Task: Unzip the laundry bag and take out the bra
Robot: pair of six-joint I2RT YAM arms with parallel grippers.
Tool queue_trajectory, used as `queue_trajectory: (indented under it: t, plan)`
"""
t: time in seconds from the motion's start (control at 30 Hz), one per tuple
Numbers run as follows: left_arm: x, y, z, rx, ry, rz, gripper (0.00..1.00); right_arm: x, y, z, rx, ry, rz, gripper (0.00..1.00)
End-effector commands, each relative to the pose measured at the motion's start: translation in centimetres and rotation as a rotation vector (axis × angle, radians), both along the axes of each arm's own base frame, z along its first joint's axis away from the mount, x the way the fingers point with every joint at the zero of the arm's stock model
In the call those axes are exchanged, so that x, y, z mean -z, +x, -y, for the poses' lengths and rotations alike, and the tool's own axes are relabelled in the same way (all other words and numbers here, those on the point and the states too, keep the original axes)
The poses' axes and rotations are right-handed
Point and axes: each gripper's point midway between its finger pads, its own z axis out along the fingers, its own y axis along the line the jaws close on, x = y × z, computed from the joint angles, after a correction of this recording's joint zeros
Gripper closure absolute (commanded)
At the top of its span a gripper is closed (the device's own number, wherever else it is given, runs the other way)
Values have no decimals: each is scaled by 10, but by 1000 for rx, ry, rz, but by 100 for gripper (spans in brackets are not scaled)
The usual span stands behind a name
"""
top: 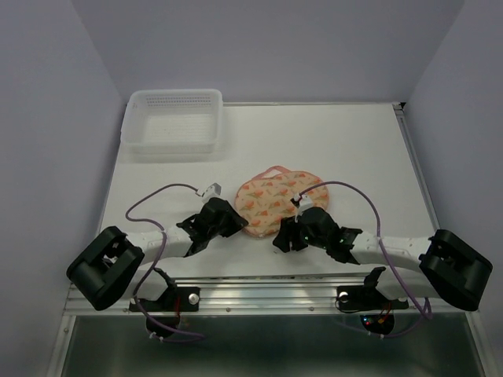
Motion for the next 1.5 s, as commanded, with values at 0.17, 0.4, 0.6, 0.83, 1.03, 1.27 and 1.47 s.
queue_trajectory:
  t: [0.17,0.4,0.6,0.83,1.03,1.27,1.47]
  plan:
    - [-29,-6,0,13,3,74,1,-41,38,8,133,-94,120,25]
    - [-99,30,-29,-55,216,259,1,-35,65,64,353,-132,64,22]
    - [-149,86,-22,-26,327,385,4,-39,88,86,456,-86,34,23]
    - [-91,141,21,119,422,276,11,-49,123,75,487,-38,61,24]
    - [-45,127,35,181,371,155,17,-36,145,65,479,-73,80,24]
    - [-24,62,30,169,225,74,20,-49,192,36,404,-100,178,24]
    - [-44,25,31,153,138,107,19,-68,219,15,313,-104,246,25]
